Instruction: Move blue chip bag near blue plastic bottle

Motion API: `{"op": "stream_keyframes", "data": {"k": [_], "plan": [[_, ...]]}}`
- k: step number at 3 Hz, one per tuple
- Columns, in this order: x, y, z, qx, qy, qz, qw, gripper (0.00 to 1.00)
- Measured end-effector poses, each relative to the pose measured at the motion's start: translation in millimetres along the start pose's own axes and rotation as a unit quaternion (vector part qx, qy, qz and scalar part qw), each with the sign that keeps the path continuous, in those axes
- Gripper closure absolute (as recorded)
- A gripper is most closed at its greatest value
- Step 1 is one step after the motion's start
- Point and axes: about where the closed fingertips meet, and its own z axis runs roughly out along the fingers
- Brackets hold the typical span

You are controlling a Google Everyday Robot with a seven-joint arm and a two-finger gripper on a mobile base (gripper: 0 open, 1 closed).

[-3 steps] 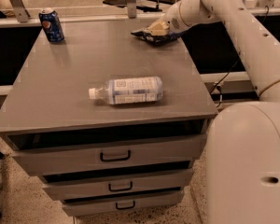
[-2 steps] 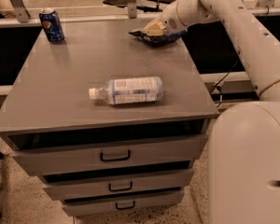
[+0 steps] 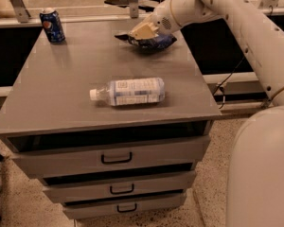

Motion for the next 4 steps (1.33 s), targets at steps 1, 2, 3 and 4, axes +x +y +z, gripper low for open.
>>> {"op": "stream_keyframes", "data": {"k": [1,2,3,4], "plan": [[-5.8,39.7,-7.7,-0.03,0.001,0.016,0.9994,1.0],[-8.9,75.6,-13.6,-0.055,0.001,0.032,0.998,1.0],[-16.3,107.3,-14.5,-0.083,-0.006,0.043,0.9956,1.0],[-24.9,127.8,-12.1,-0.107,-0.011,0.043,0.9932,1.0]]}}
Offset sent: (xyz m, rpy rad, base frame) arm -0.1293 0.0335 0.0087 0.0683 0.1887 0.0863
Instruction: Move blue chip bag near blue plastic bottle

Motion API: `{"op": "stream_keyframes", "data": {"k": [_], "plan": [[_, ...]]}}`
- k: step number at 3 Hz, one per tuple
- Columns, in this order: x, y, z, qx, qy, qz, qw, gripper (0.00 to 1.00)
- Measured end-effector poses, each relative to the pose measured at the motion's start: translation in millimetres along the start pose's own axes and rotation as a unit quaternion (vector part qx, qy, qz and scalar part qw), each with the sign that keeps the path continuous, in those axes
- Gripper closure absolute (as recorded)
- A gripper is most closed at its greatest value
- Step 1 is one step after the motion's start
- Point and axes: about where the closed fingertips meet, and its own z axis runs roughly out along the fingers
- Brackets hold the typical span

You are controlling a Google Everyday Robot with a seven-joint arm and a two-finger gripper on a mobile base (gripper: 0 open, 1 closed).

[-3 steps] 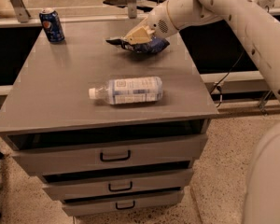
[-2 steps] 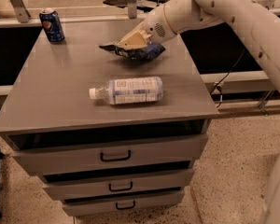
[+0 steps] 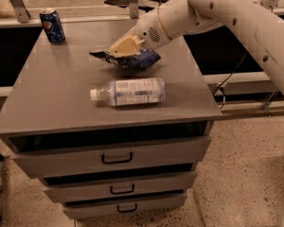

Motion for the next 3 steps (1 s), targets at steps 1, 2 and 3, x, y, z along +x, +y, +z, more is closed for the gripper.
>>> {"op": "stream_keyframes", "data": {"k": [1,2,3], "plan": [[-5.6,13.7,6.6,-0.023,-0.001,-0.002,0.9997,0.82],[-8.8,23.1,12.0,-0.041,0.001,-0.001,0.9992,0.51],[-9.4,26.2,13.5,-0.047,0.002,0.0,0.9989,0.28]]}}
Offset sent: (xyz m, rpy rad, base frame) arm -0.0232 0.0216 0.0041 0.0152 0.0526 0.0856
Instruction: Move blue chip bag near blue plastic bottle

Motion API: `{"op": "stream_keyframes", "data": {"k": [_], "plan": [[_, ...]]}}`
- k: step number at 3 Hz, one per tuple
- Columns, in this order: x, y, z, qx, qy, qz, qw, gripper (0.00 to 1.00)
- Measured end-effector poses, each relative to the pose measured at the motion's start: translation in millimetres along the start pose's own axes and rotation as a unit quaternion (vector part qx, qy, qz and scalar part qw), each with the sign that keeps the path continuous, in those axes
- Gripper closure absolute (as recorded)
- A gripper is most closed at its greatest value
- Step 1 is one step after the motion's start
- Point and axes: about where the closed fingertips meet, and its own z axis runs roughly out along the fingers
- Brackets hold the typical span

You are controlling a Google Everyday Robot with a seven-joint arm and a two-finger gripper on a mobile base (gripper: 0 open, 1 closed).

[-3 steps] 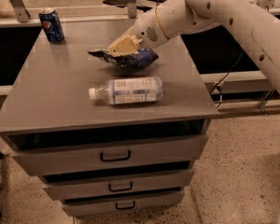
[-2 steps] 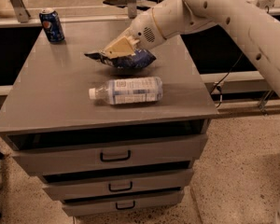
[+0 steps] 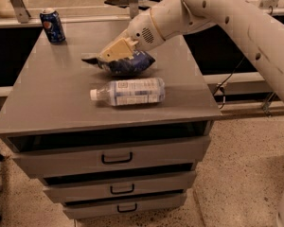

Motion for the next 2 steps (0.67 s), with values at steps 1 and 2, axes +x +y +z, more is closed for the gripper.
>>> {"op": "stream_keyframes", "data": {"k": [1,2], "plan": [[-0.1,1.1,0.9,-0.003,0.0,0.0,1.0,0.05],[0.3,1.0,1.3,-0.004,0.001,0.0,1.0,0.0]]}}
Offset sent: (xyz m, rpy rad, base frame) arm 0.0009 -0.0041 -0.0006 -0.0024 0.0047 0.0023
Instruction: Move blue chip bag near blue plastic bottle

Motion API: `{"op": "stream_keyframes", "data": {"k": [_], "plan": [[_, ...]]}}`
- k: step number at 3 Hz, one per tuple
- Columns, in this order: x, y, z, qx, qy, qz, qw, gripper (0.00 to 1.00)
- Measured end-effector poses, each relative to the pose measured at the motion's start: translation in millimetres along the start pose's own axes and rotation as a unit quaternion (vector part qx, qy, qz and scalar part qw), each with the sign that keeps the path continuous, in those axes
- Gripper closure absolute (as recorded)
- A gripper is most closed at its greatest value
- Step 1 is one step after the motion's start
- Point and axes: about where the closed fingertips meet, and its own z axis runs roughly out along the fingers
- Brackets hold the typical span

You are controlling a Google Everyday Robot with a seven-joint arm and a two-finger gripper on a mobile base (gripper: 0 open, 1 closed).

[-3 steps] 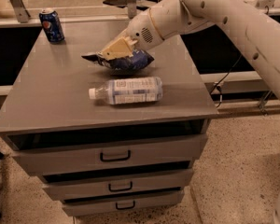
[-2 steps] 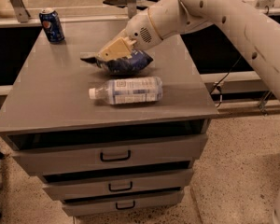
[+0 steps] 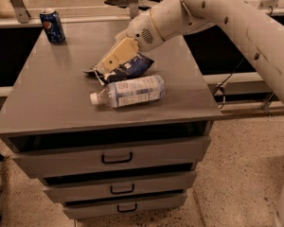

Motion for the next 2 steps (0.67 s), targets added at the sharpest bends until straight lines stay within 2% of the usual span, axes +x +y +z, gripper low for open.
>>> {"op": "stream_keyframes", "data": {"k": [1,2], "plan": [[15.5,-24.5,-21.3,0.032,-0.011,0.008,0.9994,0.0],[42.5,-67.1,-74.2,0.093,-0.047,0.007,0.9945,0.0]]}}
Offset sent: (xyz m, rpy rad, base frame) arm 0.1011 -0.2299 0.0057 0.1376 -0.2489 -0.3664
